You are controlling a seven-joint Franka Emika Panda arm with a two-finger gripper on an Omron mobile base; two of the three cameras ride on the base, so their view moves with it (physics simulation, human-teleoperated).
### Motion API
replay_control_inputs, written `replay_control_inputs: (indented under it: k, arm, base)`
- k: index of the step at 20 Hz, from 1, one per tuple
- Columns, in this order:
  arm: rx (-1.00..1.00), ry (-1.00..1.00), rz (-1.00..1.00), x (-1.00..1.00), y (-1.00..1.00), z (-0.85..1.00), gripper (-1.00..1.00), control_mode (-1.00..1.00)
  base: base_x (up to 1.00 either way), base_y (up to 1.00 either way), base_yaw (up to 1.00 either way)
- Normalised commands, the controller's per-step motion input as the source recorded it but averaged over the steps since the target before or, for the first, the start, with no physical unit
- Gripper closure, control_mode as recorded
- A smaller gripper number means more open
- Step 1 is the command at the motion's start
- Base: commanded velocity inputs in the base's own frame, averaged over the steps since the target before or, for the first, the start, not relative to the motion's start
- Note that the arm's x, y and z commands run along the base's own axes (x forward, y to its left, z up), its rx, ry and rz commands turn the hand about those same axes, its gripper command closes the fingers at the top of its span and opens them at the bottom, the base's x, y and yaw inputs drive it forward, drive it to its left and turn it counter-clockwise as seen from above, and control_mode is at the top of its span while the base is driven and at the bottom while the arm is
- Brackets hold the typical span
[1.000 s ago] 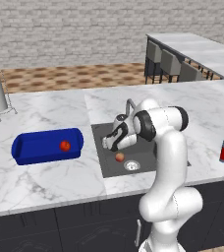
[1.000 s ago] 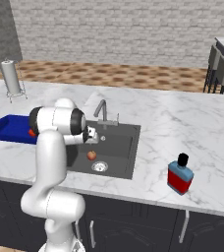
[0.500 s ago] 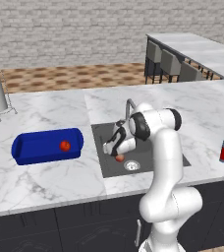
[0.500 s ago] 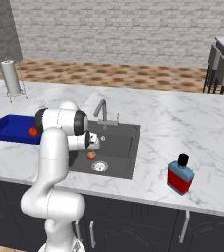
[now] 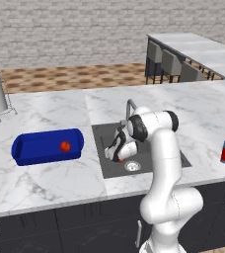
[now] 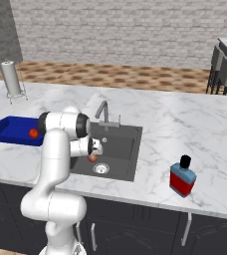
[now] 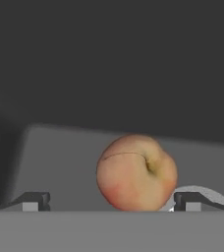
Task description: Pick up all produce items and place them in the sink. Turn on the sink faucet to wash them. Then turn the sink off and put them in the tray.
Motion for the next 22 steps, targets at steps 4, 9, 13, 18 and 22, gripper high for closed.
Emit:
replay_control_inputs:
  k: [4,9,13,18,22]
  arm:
    - [-0.01,0.00,0.00,0.17,-0.08,-0.18,-1.00,-1.00]
    - [0.00,0.00,0.00,0.26,-0.01,-0.19,-1.00,-1.00]
    - [-0.01,0.00,0.00,0.25,-0.04,-0.22,-1.00,-1.00]
    - [-0.03,0.00,0.00,0.06,-0.04,-0.32,-1.00,-1.00]
    - [-0.02,0.00,0.00,0.00,0.00,-0.25,1.00,-1.00]
  base:
    - [0.00,0.00,0.00]
    - [0.00,0.00,0.00]
    - [0.00,0.00,0.00]
    - [0.00,0.00,0.00]
    - [0.00,0.00,0.00]
